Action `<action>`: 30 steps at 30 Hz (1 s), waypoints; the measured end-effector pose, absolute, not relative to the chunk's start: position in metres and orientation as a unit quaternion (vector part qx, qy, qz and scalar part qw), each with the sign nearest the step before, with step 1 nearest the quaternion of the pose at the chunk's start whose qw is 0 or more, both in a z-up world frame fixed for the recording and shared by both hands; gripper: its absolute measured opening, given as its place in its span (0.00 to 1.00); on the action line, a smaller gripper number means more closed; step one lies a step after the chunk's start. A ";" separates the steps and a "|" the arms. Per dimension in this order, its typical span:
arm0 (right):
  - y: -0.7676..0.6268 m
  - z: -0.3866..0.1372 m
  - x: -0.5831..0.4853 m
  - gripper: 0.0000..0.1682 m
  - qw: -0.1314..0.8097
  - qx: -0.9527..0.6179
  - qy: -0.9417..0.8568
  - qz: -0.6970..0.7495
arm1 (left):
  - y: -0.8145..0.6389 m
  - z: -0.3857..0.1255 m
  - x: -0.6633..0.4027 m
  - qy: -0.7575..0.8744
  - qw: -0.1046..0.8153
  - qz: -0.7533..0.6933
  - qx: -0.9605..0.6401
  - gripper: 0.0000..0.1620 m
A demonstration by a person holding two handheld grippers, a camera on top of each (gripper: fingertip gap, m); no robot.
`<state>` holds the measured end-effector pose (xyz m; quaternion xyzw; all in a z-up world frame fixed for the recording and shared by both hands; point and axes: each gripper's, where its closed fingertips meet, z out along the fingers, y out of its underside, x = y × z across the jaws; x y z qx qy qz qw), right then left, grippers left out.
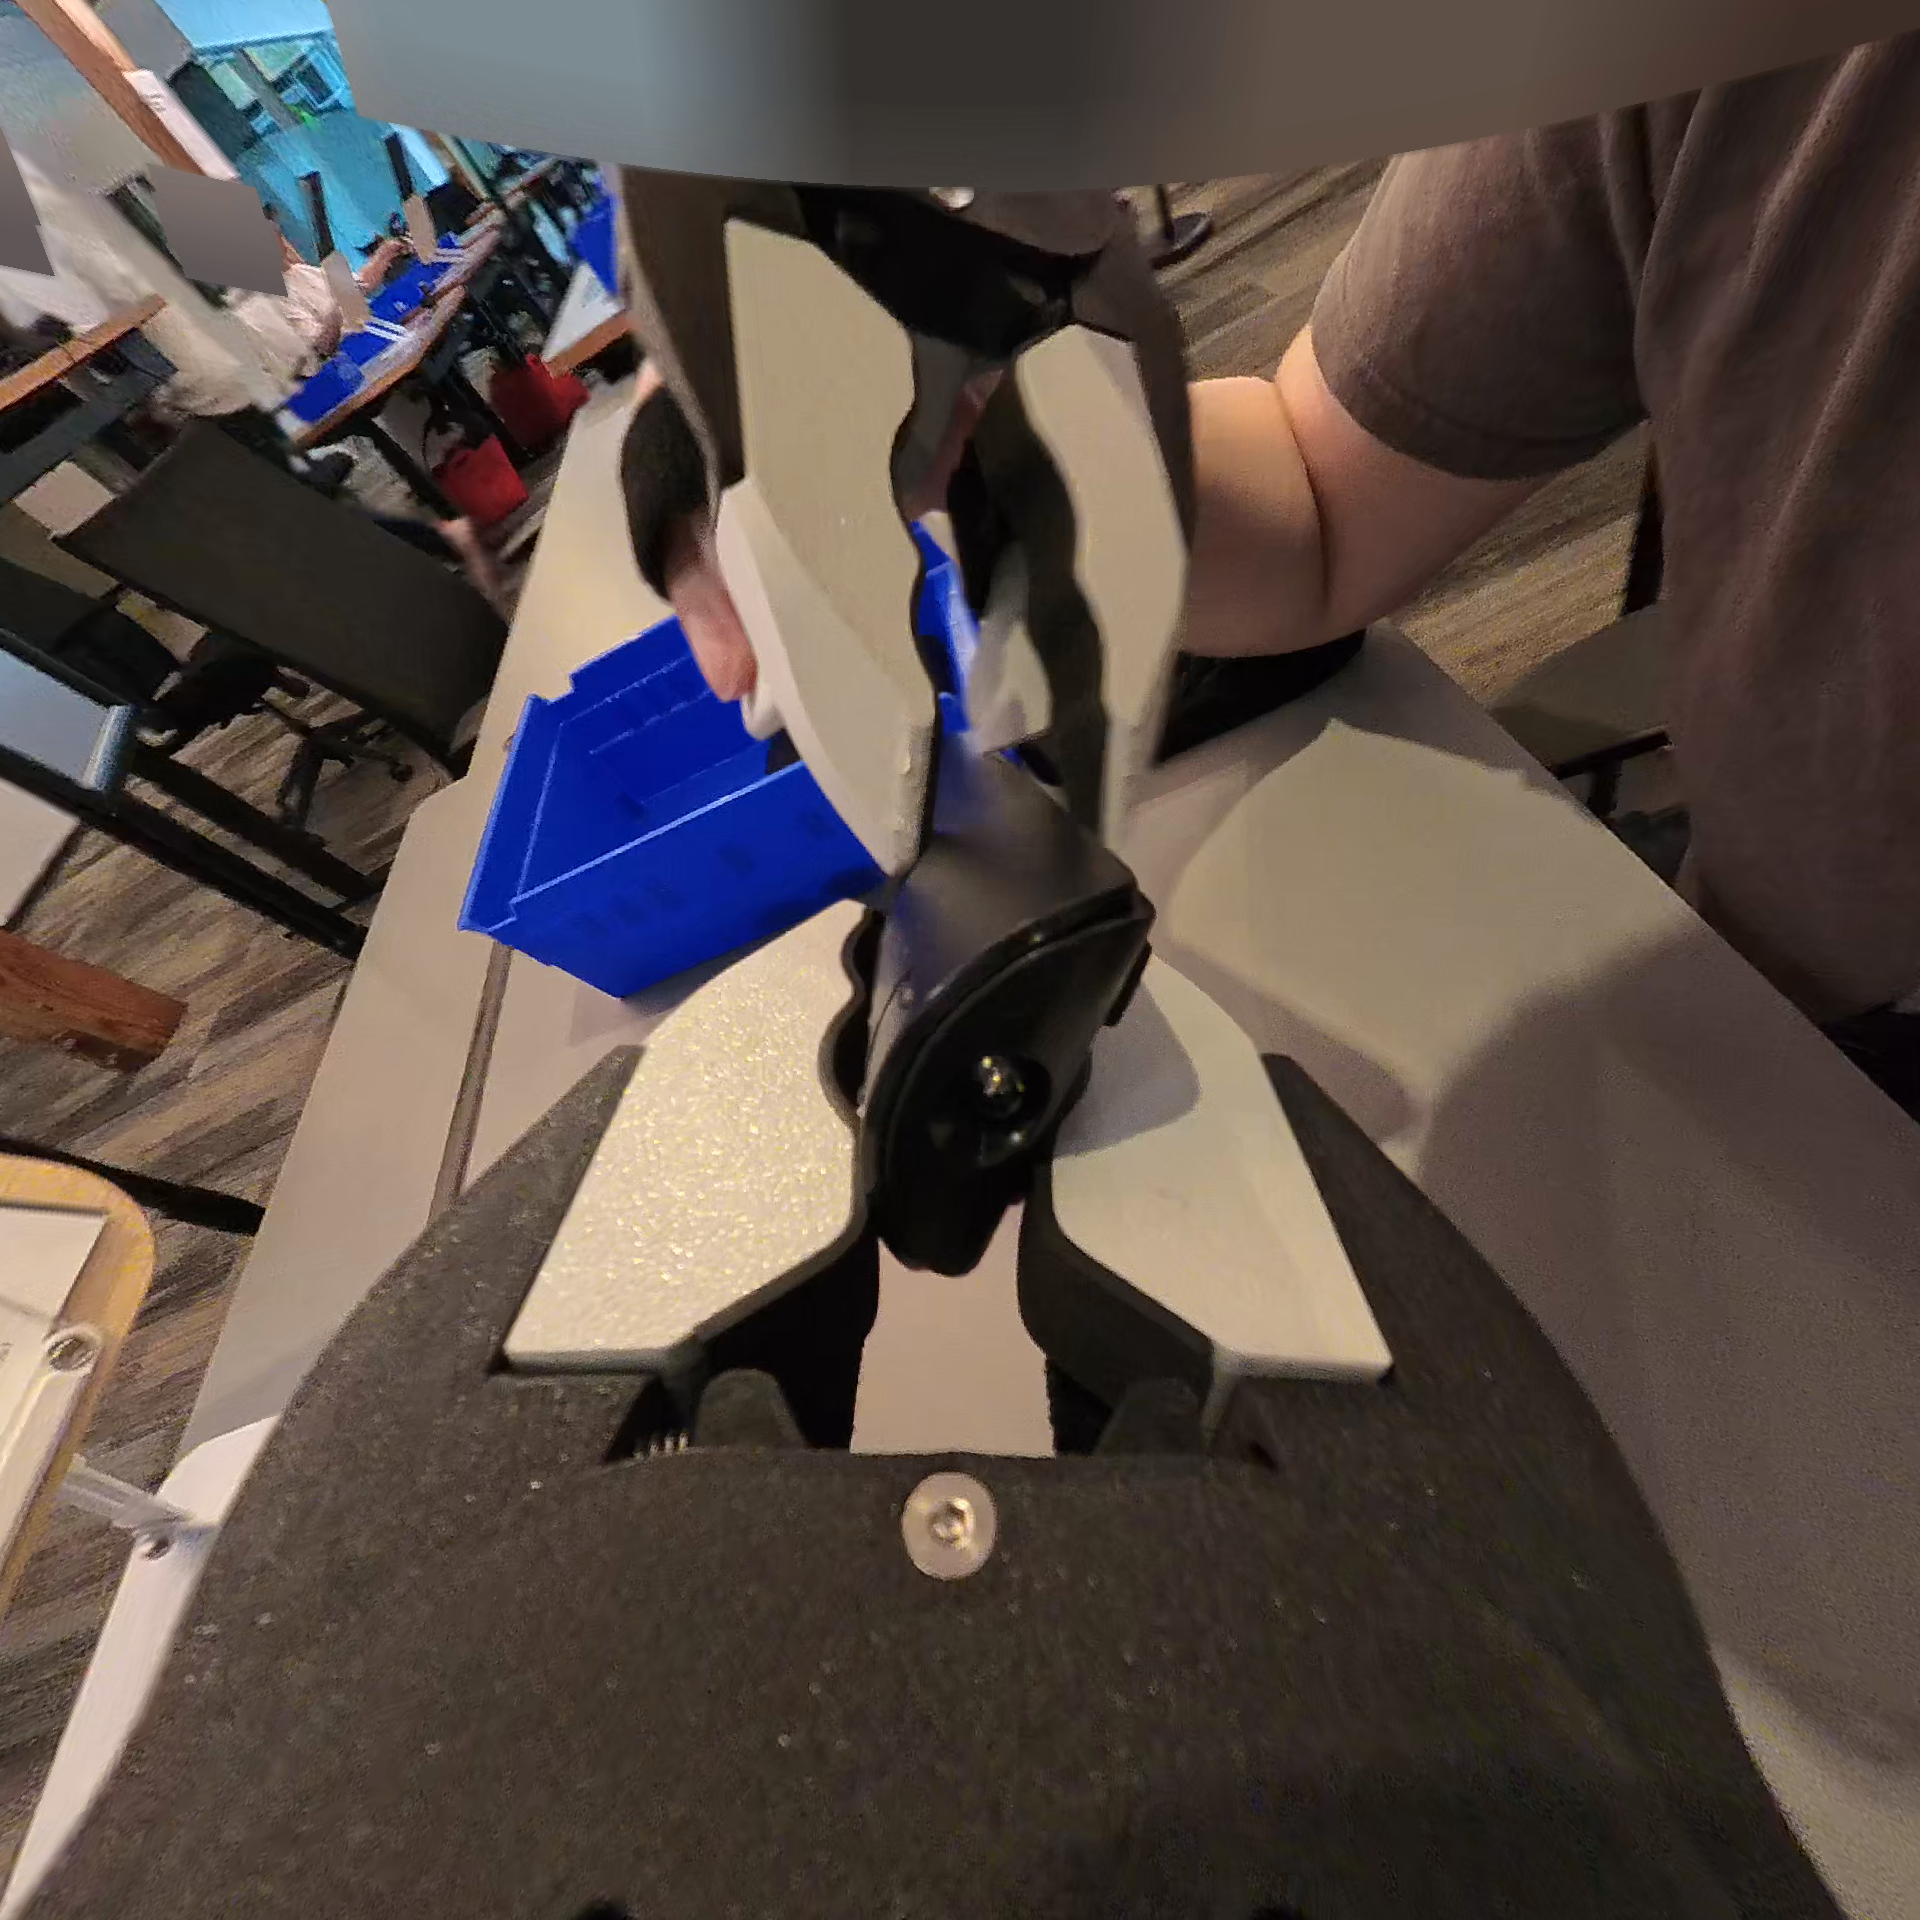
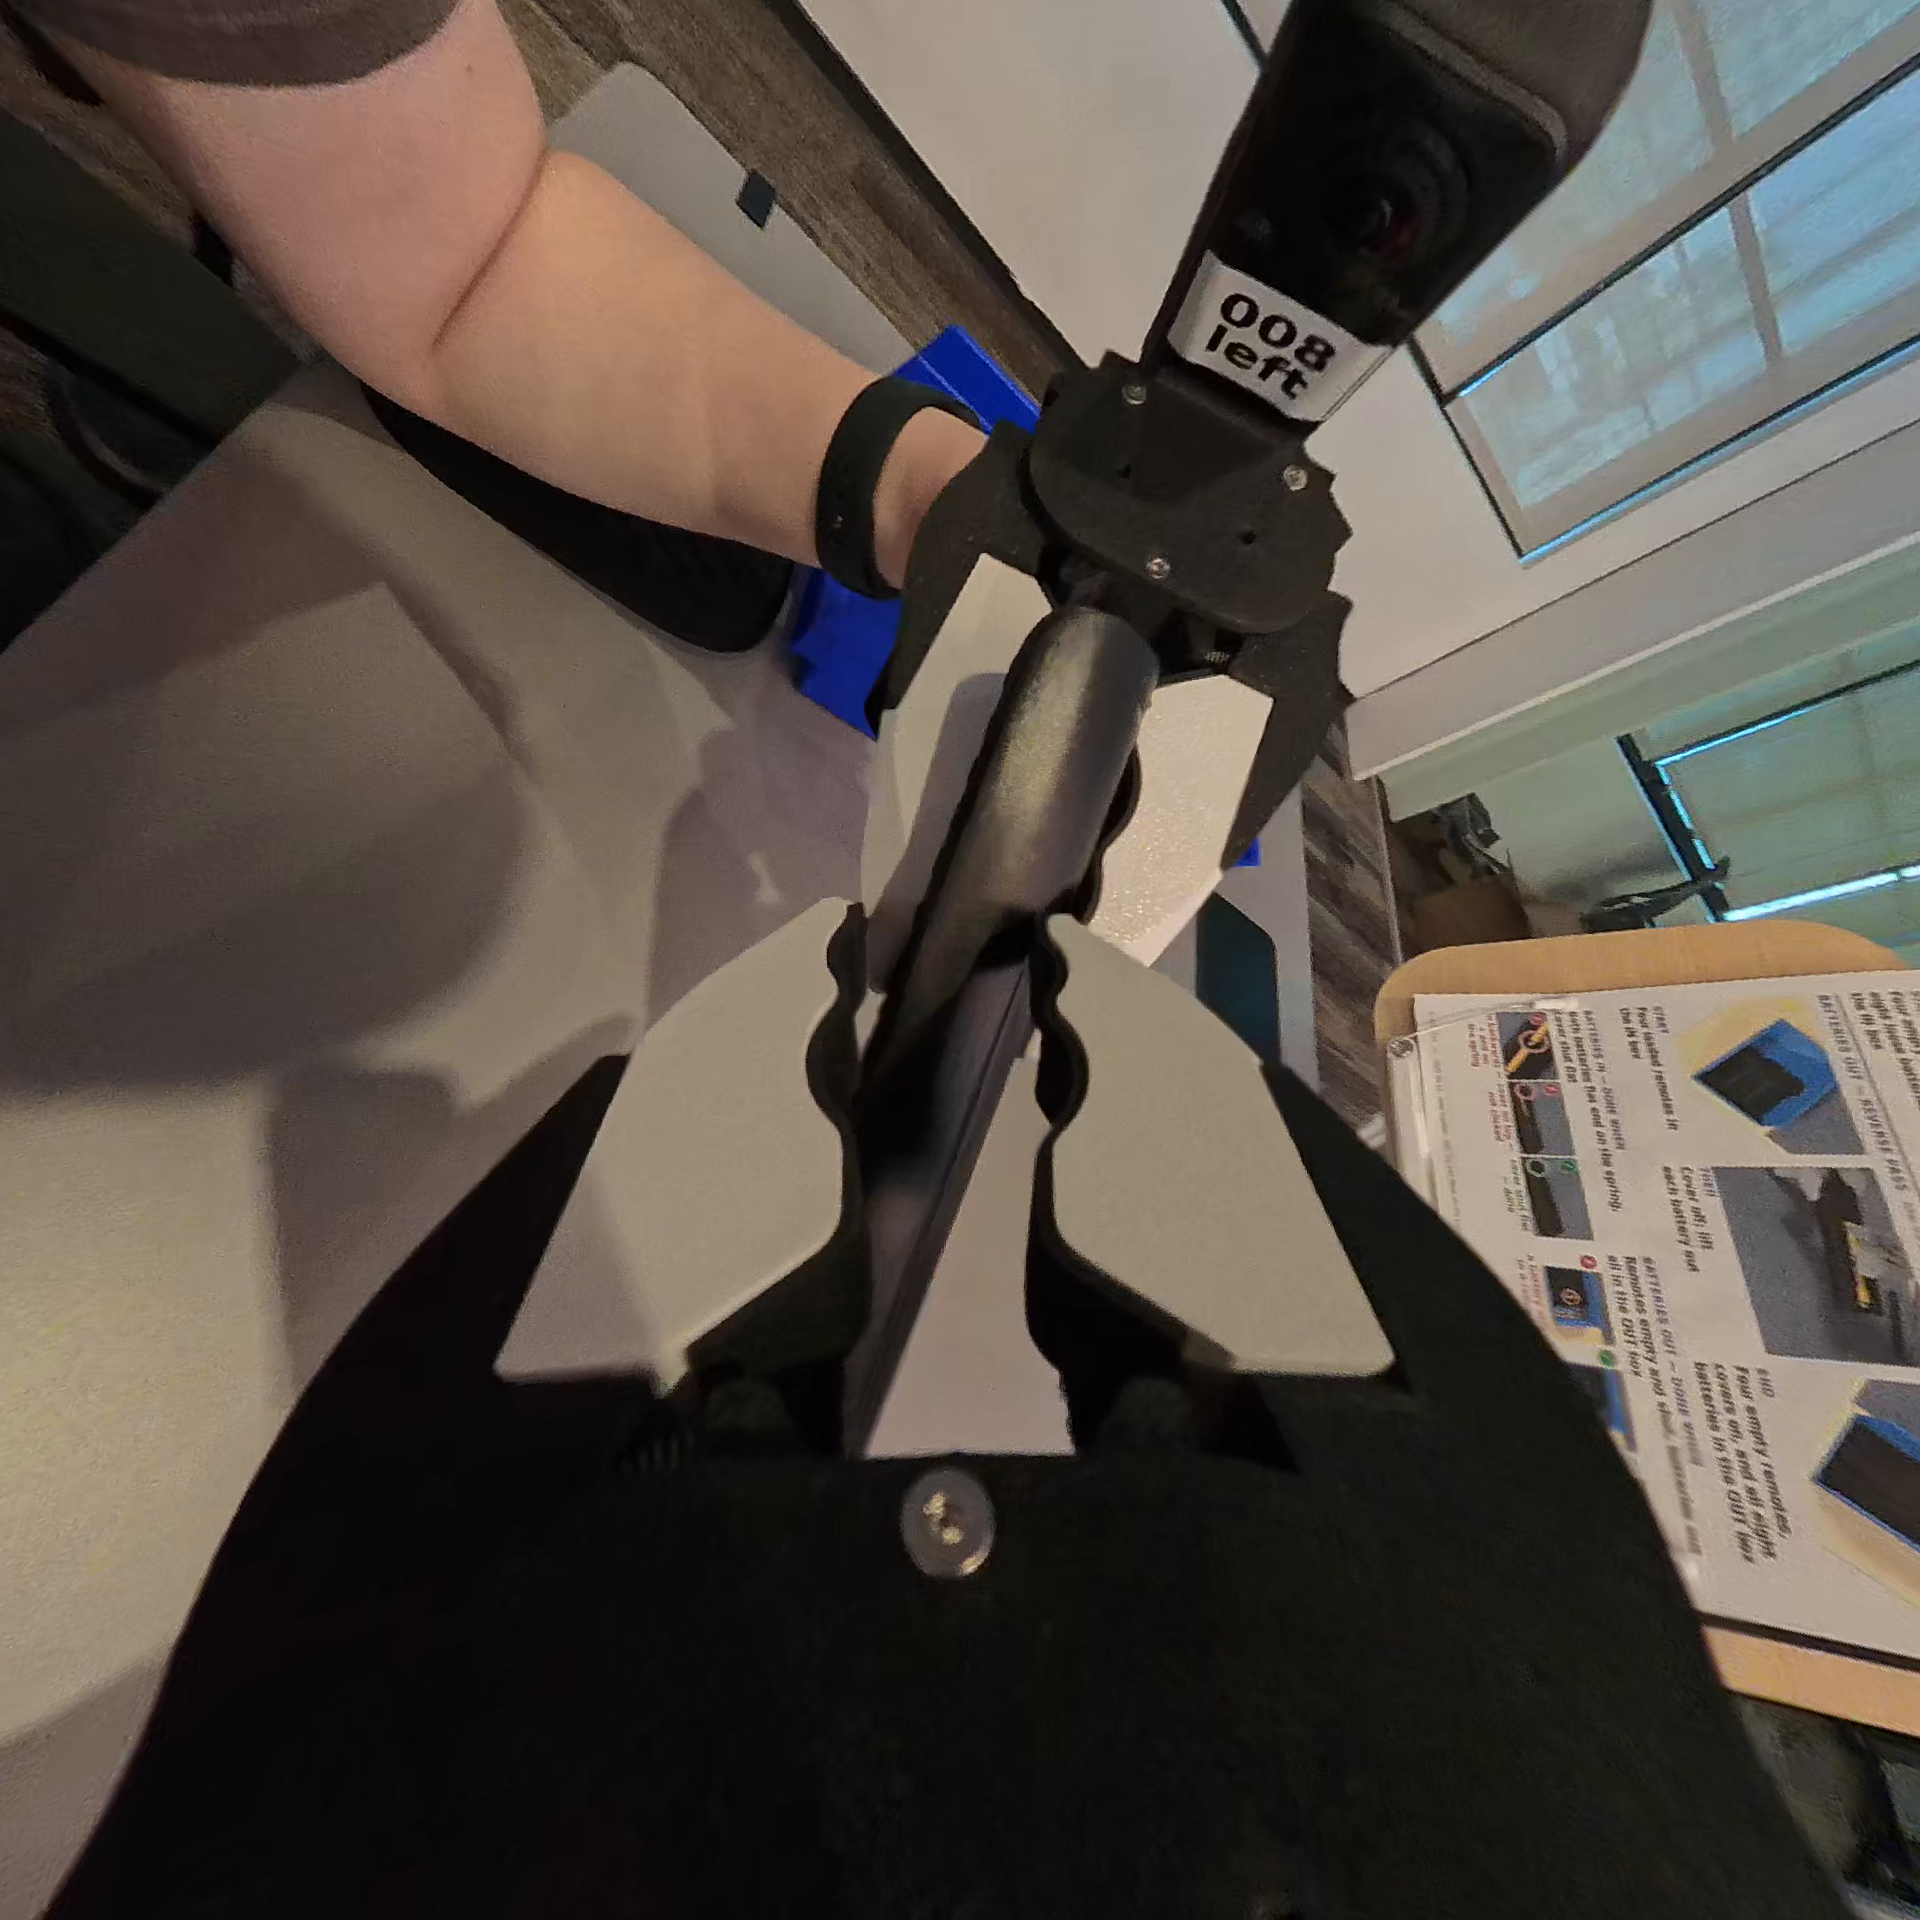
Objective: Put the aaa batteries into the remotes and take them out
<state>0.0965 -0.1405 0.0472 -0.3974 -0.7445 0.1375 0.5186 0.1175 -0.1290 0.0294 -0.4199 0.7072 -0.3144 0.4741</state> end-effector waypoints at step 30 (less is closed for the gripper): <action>-0.143 0.040 0.101 0.15 0.483 -0.437 -0.748 0.124 | -0.138 0.025 0.123 0.728 0.466 -0.286 -0.413 0.17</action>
